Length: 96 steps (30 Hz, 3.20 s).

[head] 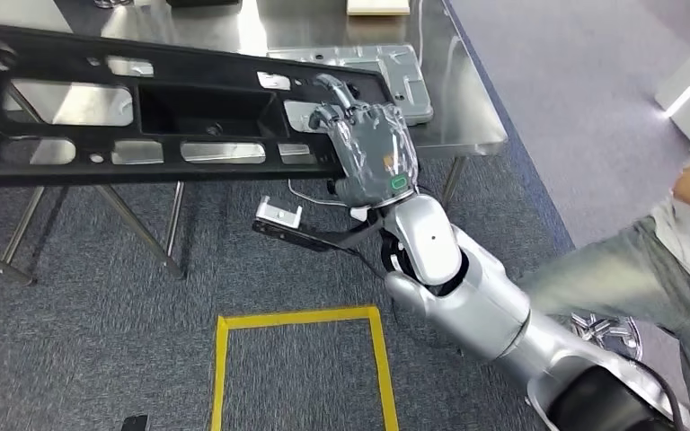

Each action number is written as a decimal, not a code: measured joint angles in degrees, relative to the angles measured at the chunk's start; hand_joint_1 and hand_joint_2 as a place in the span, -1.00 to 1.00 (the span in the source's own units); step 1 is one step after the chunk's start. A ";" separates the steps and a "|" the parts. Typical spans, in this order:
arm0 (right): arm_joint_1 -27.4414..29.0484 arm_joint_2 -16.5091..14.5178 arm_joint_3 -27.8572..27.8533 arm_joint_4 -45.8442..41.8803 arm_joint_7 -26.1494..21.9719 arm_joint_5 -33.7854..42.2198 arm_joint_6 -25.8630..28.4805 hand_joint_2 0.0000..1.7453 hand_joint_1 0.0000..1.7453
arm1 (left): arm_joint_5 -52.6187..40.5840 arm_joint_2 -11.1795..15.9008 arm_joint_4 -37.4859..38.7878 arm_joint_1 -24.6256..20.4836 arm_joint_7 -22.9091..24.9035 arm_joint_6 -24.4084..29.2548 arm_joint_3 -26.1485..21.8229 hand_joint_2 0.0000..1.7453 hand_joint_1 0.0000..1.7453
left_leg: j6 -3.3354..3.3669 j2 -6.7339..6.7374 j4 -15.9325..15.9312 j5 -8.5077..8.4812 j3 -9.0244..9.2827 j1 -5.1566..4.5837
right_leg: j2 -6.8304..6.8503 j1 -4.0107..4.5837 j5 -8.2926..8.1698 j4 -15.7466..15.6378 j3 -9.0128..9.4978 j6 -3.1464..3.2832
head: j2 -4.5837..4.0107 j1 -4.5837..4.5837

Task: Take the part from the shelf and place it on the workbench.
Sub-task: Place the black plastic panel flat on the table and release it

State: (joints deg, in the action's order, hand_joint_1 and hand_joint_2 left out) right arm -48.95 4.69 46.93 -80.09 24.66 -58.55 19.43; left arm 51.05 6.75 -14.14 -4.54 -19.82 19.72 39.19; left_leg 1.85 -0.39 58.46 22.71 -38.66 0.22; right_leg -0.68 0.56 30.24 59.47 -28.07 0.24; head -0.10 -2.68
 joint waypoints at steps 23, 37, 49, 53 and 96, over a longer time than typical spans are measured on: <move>0.67 2.56 -1.04 -0.64 1.54 -1.25 -3.61 1.00 1.00 | 0.68 0.20 0.02 -0.50 0.72 0.48 1.01 1.00 -1.00 | -2.75 -0.21 13.39 12.34 -1.04 1.07 | -0.08 -1.00 -6.55 -1.42 -7.29 1.52 | -0.01 0.27; 0.87 4.75 -1.60 -0.96 2.45 -1.30 -4.25 1.00 1.00 | 0.76 0.48 0.02 -0.60 0.92 0.61 1.28 1.00 -1.00 | 0.27 -0.05 -0.55 1.87 3.48 0.72 | 0.01 -0.88 2.23 15.11 -13.68 -1.65 | -0.01 0.60; 1.32 6.60 -2.51 -1.66 3.63 -1.52 -5.07 1.00 1.00 | 1.22 0.56 0.02 -0.71 1.21 1.12 1.32 1.00 -1.00 | -2.06 -0.03 6.11 7.00 1.60 0.50 | 0.10 -0.80 -6.38 -1.91 -6.65 1.21 | -0.01 0.31; 1.78 6.86 -2.56 -1.89 3.87 -1.79 -5.29 1.00 1.00 | 1.23 0.66 0.02 -0.59 1.58 1.21 1.33 1.00 -1.00 | -2.79 0.03 14.84 8.72 -3.69 0.83 | 0.05 -0.80 -5.90 -1.57 -6.53 1.42 | -0.01 0.23; 6.85 11.92 -4.98 -5.07 5.28 -1.79 -5.49 1.00 1.00 | 1.24 1.46 0.02 -0.56 3.93 3.06 2.29 1.00 -1.00 | 0.61 0.09 -1.66 3.27 5.65 0.44 | 0.14 -0.85 1.72 11.03 -9.10 -1.29 | -0.01 0.55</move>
State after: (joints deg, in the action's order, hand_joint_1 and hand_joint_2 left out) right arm -42.09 16.61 41.95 -85.16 29.94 -60.34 13.93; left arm 52.29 8.21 -14.12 -5.10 -15.89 22.78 41.48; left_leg 2.46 -0.30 56.80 25.98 -33.01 0.66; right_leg -0.55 -0.29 31.96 70.50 -37.17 -1.05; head -0.10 -2.14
